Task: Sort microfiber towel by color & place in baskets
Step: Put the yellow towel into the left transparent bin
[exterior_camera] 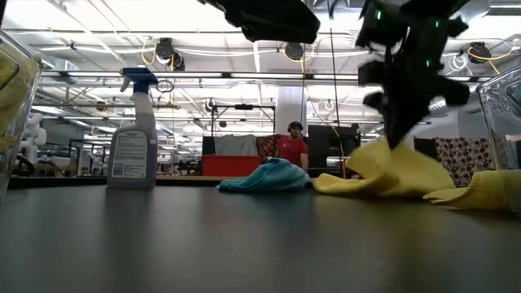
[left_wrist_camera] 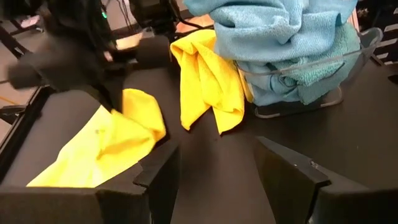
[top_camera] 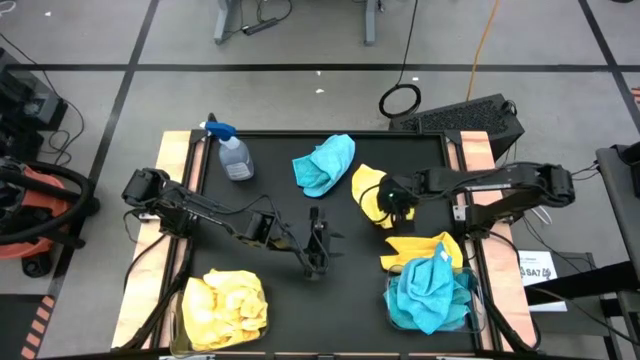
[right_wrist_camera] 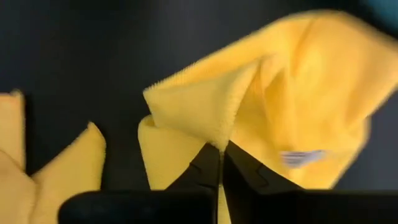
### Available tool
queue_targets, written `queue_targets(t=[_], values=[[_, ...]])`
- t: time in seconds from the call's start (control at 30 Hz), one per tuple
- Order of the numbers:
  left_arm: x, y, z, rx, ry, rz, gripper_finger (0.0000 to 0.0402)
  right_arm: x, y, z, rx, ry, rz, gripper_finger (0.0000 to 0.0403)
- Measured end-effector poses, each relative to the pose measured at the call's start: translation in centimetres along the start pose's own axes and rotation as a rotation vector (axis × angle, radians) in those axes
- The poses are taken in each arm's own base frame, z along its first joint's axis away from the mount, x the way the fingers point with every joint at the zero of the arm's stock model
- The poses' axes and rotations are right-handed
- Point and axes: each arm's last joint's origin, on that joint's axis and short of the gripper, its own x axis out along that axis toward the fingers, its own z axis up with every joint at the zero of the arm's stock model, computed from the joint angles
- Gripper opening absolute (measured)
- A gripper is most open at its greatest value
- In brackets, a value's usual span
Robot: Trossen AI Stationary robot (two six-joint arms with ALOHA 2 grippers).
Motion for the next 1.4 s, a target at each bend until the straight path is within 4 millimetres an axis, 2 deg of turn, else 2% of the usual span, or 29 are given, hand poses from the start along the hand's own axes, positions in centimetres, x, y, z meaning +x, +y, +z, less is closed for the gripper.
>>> queue_targets(t=[0.17, 0.37, 0.47, 0.63, 0.77, 1.0, 1.3, 1.4], values=[[0.1, 0.3, 0.3, -0.011, -0.033, 0.01, 0.0208, -5.0, -0.3, 1.8, -0.016, -0.173, -0.033, 0.0002], [1.9, 1.0, 0.2, -0.041, -0.121, 0.05, 0.0208, -13.1, -1.1, 3.9, -0.03, -0.464, -0.095, 0.0001], [2.8, 1.8, -0.1, -0.058, -0.149, 0.127, 0.0208, -16.7, -1.1, 4.5, -0.037, -0.572, -0.106, 0.0001], [3.8, 3.2, -0.6, -0.048, -0.163, 0.299, 0.0233, -20.3, -0.8, 5.0, -0.061, -0.677, -0.091, 0.0001], [4.1, 4.1, -0.6, -0.066, -0.179, 0.369, 0.0287, -20.9, -0.3, 5.1, -0.084, -0.702, -0.069, 0.0], [3.9, 5.4, -0.1, -0.136, -0.265, 0.408, 0.039, -20.3, 0.4, 5.8, -0.112, -0.682, -0.047, 0.0], [4.1, 7.1, -0.6, -0.236, -0.255, 0.523, 0.0389, -19.2, 1.5, 7.2, -0.172, -0.674, -0.02, 0.0], [4.6, 7.5, -1.0, -0.223, -0.257, 0.436, 0.0388, -19.1, 1.9, 7.5, -0.194, -0.686, -0.012, 0.0]])
